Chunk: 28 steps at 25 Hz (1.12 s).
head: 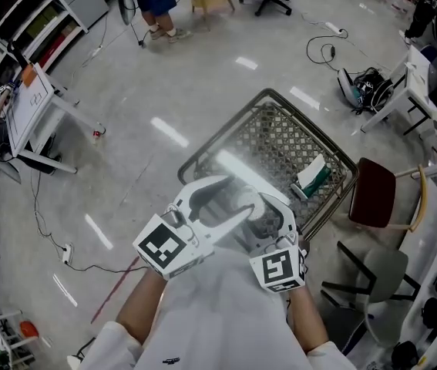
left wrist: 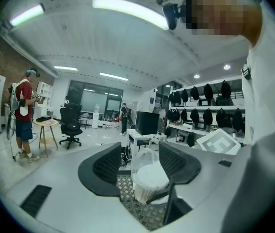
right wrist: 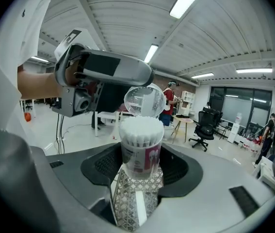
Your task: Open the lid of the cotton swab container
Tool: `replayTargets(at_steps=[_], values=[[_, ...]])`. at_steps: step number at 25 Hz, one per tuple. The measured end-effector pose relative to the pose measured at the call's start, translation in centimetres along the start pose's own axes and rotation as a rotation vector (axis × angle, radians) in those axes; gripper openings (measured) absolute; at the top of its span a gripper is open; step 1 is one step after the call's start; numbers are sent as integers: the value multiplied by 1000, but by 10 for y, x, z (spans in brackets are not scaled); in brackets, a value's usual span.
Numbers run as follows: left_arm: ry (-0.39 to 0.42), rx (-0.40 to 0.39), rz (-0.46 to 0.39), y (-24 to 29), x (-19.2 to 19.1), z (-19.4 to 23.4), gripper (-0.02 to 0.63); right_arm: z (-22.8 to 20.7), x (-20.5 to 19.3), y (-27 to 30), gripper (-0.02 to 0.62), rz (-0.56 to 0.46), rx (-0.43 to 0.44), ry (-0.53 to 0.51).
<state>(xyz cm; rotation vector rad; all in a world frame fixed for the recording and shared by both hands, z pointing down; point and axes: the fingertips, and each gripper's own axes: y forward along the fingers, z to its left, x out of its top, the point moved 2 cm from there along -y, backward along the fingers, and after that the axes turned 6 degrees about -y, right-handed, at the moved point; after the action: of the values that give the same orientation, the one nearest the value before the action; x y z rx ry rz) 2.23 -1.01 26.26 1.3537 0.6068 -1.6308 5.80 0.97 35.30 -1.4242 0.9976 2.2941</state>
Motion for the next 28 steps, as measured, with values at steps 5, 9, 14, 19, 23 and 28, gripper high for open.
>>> replayTargets(at_steps=[5, 9, 14, 19, 23, 28], values=[[21, 93, -65, -10, 10, 17, 204, 0, -4, -5, 229, -9, -6, 17], [36, 176, -38, -19, 5, 37, 159, 2, 1, -14, 229, -58, -6, 23], [24, 190, 2, -17, -13, 42, 158, 2, 6, -19, 229, -94, -6, 36], [-13, 214, -14, -22, -17, 43, 158, 0, 1, -15, 229, -76, -11, 55], [-20, 227, -39, -25, -15, 43, 158, -7, 0, -13, 229, -64, -28, 61], [-34, 244, -62, -31, -16, 44, 158, -20, 3, -13, 230, -60, -61, 52]])
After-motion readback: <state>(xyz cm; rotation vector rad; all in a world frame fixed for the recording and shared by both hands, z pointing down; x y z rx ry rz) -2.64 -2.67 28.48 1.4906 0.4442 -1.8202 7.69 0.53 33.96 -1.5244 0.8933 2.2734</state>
